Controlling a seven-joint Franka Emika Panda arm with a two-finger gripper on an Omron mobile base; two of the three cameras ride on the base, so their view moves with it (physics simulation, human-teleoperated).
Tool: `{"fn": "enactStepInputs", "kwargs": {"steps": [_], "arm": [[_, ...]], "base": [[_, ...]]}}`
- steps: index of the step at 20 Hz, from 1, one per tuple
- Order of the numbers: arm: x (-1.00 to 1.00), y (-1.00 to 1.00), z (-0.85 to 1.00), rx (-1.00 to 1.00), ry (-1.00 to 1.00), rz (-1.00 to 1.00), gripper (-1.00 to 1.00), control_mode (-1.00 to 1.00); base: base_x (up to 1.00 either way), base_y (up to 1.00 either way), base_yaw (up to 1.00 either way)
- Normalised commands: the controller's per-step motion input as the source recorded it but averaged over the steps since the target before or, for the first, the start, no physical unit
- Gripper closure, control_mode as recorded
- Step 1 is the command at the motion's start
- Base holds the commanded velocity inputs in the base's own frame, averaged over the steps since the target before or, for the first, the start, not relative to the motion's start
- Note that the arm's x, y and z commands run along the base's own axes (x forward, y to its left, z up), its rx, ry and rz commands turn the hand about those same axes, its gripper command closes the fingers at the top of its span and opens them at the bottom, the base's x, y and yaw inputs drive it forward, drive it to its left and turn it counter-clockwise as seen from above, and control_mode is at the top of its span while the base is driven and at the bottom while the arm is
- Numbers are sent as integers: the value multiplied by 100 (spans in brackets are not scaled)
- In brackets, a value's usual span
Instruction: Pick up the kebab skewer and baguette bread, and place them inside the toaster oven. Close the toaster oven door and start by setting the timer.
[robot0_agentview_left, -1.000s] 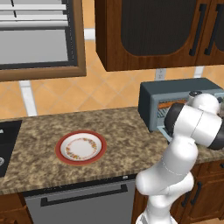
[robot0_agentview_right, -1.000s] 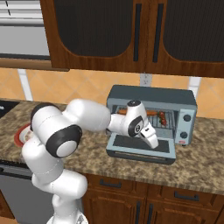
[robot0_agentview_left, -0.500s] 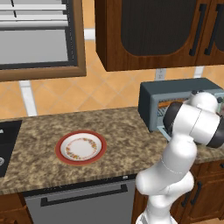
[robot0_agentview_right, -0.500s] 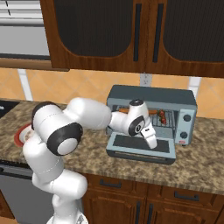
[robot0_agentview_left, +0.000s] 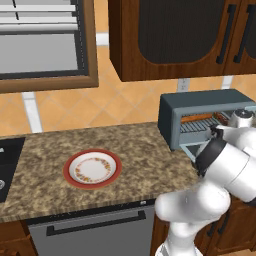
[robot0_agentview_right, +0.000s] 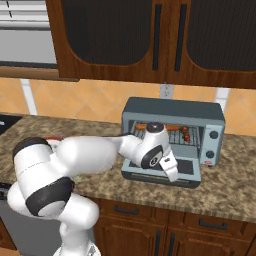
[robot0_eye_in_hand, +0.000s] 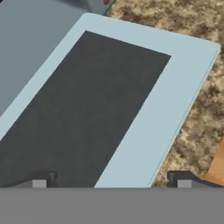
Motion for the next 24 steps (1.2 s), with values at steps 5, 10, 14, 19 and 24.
{"fn": "enactStepInputs", "kwargs": {"steps": [5, 10, 14, 19, 24], "arm": [[-72, 82, 2, 0, 0, 31, -100, -100], [-40, 54, -1, -3, 0, 41, -100, -100], [-26, 41, -22, -10, -2, 40, -100, -100], [14, 23, -20, -15, -4, 14, -100, -100], [13, 2, -35, -20, 0, 4, -100, -100]], "base": [[0, 0, 0], [0, 0, 0], [0, 0, 0], [0, 0, 0], [0, 0, 0]]}}
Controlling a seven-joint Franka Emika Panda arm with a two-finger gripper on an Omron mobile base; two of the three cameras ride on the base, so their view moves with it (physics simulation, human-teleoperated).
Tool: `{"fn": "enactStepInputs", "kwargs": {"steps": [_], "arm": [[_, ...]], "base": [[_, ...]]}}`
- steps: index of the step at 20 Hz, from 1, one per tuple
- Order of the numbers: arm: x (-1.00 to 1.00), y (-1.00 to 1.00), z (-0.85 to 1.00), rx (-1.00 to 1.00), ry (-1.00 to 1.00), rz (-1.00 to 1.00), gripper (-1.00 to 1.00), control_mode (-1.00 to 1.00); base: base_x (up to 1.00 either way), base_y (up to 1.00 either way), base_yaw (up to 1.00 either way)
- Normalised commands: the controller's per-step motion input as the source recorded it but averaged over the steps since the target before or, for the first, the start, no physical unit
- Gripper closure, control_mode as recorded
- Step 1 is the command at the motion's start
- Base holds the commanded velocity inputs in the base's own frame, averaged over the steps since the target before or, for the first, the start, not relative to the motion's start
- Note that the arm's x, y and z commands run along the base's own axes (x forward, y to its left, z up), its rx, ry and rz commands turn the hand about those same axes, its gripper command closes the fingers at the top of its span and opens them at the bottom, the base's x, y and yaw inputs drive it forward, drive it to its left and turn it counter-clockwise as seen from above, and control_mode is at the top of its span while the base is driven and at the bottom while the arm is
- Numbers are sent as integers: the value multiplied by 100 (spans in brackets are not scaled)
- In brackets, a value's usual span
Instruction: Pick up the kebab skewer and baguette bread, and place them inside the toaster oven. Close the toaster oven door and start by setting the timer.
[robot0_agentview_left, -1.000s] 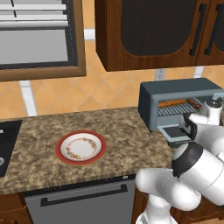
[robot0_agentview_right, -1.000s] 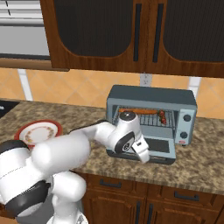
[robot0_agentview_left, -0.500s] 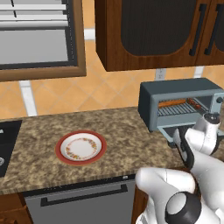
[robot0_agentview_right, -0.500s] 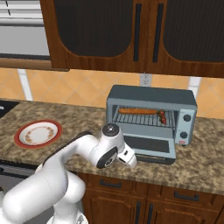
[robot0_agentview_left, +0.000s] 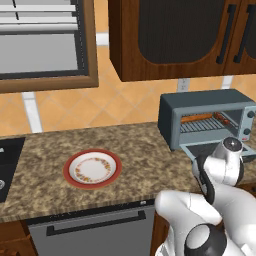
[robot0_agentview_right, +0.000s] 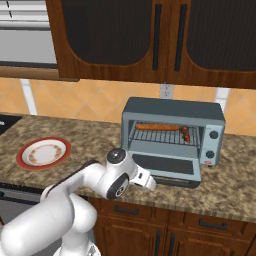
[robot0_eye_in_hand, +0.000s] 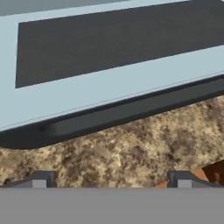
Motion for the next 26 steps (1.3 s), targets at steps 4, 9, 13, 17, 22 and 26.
{"fn": "enactStepInputs", "kwargs": {"steps": [4, 9, 13, 17, 22, 26], "arm": [[0, -3, -44, -6, 0, 6, -100, -100], [0, 0, -23, 0, 1, 3, -100, -100], [2, 3, -28, 0, 0, 4, -100, -100], [3, 5, -26, 0, 0, 4, -100, -100], [11, 6, -7, 1, 0, 4, -100, -100], [20, 9, -3, 1, 0, 3, -100, -100]], "base": [[0, 0, 0], [0, 0, 0], [0, 0, 0], [0, 0, 0], [0, 0, 0], [0, 0, 0]]}}
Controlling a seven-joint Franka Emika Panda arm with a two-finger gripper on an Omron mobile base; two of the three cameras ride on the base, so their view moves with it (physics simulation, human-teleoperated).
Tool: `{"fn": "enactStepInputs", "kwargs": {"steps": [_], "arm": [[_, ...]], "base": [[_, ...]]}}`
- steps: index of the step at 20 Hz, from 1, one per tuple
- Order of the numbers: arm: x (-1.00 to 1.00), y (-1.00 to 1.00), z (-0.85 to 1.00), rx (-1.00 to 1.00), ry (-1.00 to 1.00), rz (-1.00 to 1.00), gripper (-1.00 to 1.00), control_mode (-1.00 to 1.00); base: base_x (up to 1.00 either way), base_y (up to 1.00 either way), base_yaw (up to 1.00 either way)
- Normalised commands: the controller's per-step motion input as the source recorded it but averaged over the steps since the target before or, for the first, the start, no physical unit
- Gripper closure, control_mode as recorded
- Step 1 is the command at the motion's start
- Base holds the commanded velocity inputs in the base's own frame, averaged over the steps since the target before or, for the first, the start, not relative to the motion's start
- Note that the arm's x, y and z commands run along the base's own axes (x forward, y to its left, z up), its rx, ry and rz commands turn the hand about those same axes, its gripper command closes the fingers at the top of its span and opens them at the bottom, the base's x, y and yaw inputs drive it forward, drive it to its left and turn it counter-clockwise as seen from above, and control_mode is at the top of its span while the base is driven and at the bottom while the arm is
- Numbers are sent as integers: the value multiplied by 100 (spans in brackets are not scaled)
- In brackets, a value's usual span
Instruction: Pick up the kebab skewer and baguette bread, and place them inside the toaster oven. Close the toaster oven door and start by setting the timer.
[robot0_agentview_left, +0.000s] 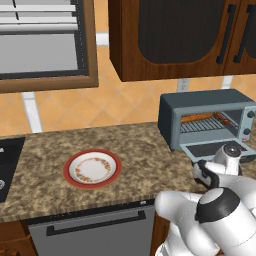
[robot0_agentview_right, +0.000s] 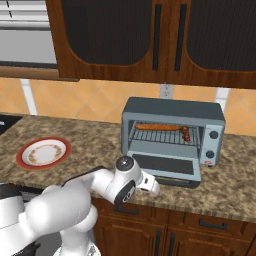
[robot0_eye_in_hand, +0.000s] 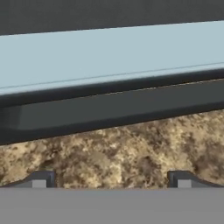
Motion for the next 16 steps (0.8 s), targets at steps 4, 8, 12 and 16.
{"fn": "enactStepInputs", "kwargs": {"steps": [4, 8, 12, 16], "arm": [[20, 8, -10, 0, -2, 2, -100, -100], [6, 4, -17, 0, -4, 2, -100, -100], [0, 0, -13, 0, -6, 2, -100, -100], [6, 0, -1, 0, -9, 2, -100, -100]], "base": [[0, 0, 0], [0, 0, 0], [0, 0, 0], [0, 0, 0]]}}
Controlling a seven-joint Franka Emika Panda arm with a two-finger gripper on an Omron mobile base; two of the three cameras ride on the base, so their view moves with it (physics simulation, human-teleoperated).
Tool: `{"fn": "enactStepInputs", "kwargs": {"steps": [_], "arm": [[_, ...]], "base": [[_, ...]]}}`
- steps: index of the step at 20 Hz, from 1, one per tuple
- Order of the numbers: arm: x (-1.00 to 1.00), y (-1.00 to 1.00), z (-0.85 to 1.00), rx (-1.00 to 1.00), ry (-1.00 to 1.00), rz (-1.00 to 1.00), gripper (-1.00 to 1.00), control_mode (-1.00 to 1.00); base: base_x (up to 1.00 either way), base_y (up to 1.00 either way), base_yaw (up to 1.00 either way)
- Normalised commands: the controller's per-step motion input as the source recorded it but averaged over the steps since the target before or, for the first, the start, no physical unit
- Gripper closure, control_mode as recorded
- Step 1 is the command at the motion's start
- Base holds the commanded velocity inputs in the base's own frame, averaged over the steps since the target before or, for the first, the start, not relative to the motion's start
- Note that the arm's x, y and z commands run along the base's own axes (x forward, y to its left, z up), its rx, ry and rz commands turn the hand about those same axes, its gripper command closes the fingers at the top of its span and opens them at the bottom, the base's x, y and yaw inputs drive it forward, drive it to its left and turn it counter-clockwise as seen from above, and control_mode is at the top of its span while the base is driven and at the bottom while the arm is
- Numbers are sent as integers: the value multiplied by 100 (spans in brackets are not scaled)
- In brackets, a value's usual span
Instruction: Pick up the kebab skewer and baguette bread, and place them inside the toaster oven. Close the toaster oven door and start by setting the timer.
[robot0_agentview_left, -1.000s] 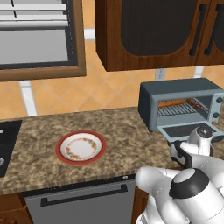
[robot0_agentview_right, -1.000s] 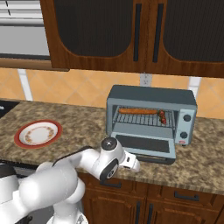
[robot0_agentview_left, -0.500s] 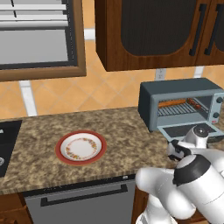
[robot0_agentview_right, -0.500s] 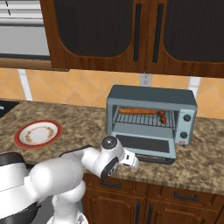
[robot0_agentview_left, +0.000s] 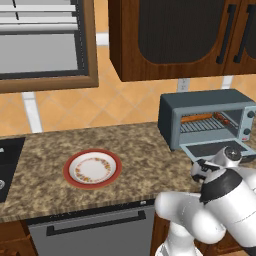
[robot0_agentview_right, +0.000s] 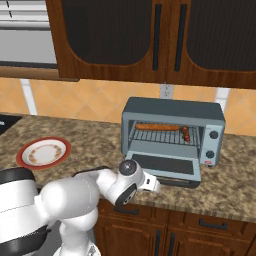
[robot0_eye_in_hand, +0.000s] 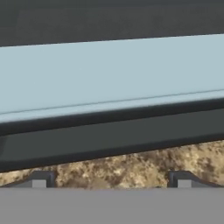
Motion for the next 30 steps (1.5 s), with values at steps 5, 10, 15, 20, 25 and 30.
{"fn": "enactStepInputs", "kwargs": {"steps": [5, 10, 15, 20, 25, 30], "arm": [[10, 1, 0, 0, -9, 1, -100, -100], [18, 4, 0, 0, -5, 0, -100, -100], [33, 10, 0, 0, -6, 0, -100, -100], [28, 5, 15, 0, -5, 0, -100, -100], [34, 8, 29, 0, -5, 0, -100, -100], [41, 3, 45, 0, -3, 0, -100, -100]], "base": [[0, 0, 0], [0, 0, 0], [0, 0, 0], [0, 0, 0], [0, 0, 0], [0, 0, 0]]}}
